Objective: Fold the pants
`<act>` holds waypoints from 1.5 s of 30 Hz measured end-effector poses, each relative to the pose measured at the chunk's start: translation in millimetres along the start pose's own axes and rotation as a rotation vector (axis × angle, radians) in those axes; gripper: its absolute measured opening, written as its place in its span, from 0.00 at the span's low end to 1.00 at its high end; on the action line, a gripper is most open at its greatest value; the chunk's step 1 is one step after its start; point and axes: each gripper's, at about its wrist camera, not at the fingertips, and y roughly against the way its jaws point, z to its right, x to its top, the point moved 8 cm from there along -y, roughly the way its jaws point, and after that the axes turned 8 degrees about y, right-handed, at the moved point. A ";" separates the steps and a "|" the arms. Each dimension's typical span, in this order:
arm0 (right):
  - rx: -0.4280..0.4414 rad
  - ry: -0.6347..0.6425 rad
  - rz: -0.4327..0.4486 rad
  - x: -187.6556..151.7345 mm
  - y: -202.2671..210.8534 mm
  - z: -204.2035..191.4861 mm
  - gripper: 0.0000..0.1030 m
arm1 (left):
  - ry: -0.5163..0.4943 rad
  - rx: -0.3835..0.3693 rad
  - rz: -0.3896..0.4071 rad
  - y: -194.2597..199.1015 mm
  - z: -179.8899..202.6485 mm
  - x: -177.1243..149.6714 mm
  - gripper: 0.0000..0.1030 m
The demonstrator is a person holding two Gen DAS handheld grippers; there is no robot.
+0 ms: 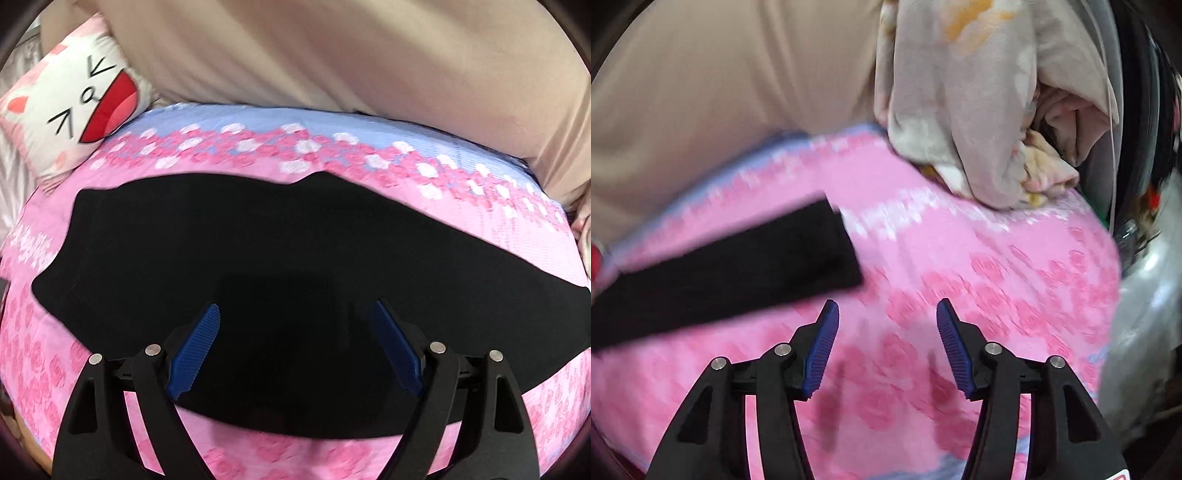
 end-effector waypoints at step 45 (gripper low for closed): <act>0.623 0.708 -0.322 20.5 -196.8 -662.5 0.00 | 0.035 0.096 0.039 -47.1 -74.2 -2.7 0.95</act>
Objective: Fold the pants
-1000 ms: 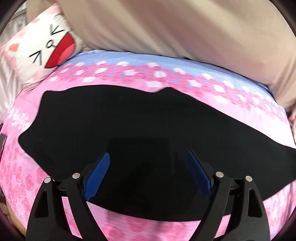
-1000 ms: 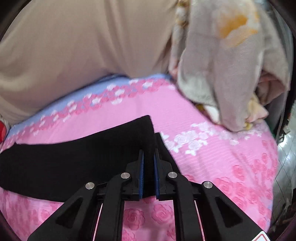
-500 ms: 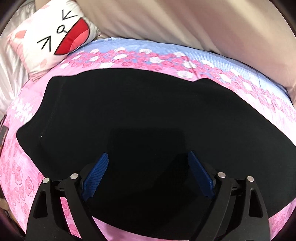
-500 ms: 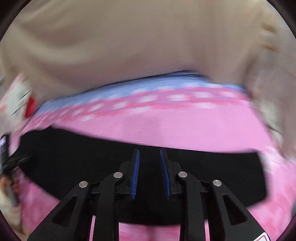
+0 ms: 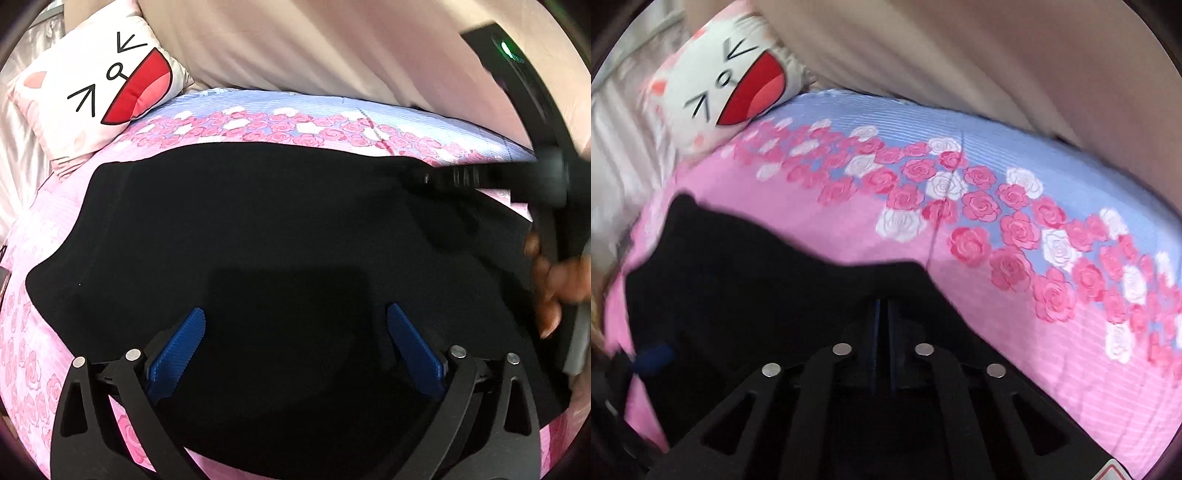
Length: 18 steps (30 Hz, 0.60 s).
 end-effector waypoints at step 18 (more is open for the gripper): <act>-0.361 -0.139 0.127 -133.4 142.5 75.3 0.09 | -0.092 0.005 0.025 29.6 49.9 -7.8 0.95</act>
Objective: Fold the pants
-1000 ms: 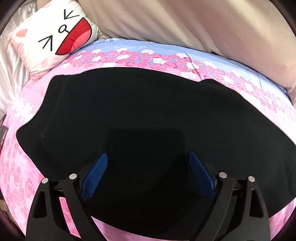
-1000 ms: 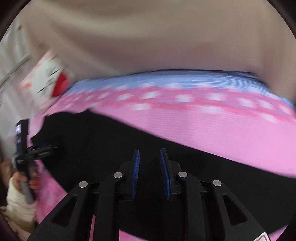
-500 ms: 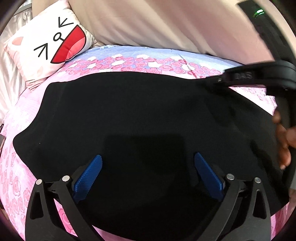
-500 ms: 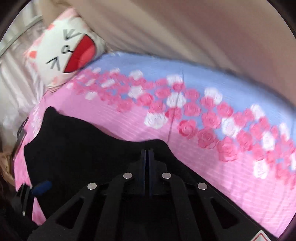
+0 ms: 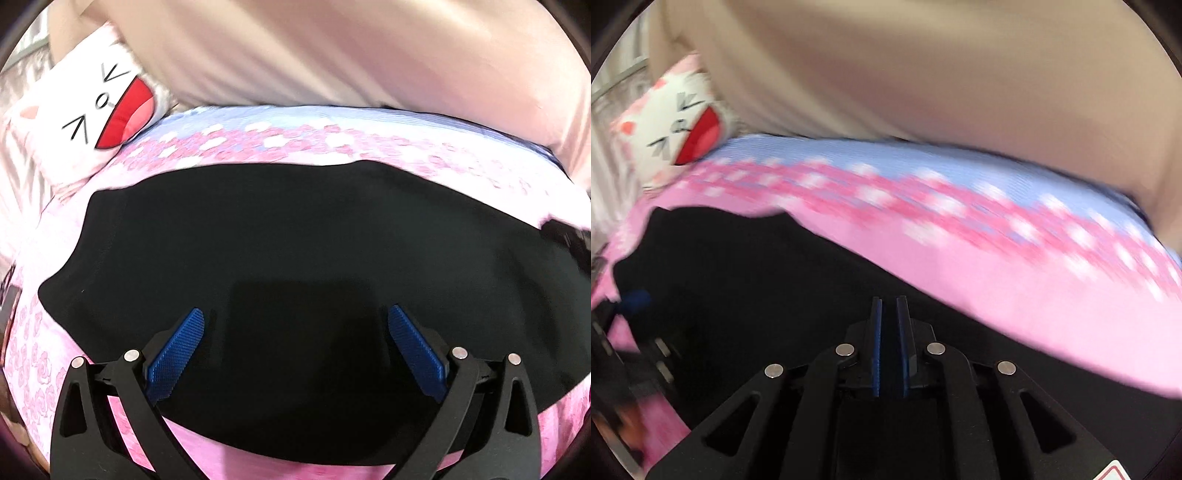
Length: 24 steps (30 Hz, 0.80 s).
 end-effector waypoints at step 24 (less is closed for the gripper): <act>-0.430 -0.731 0.072 -259.3 175.2 309.6 0.57 | -0.303 -0.082 -0.005 48.9 183.9 -42.9 0.95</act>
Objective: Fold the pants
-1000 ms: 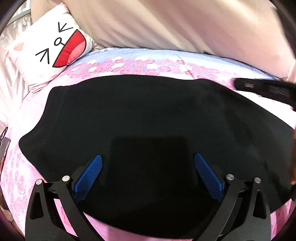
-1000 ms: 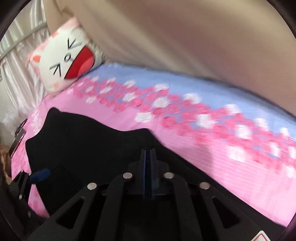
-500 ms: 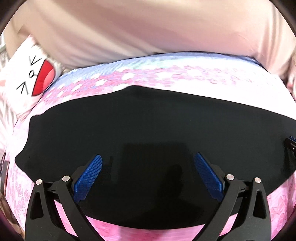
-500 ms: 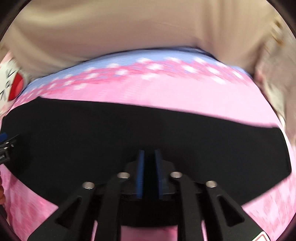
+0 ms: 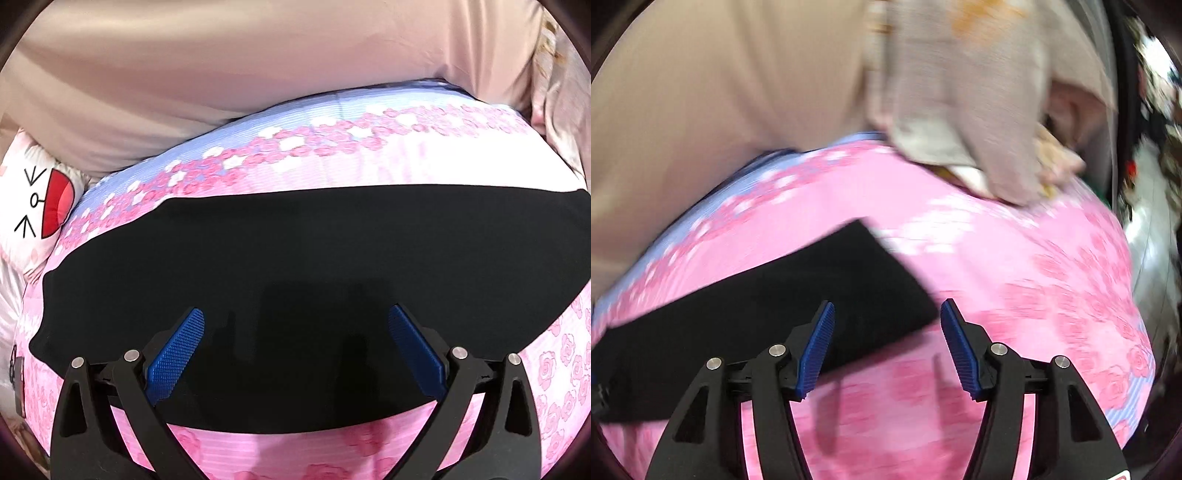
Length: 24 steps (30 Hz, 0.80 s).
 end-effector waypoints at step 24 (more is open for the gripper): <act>-0.002 0.080 0.019 31.0 -22.5 5.3 0.68 | -0.031 0.002 -0.033 -9.9 16.0 -4.4 0.95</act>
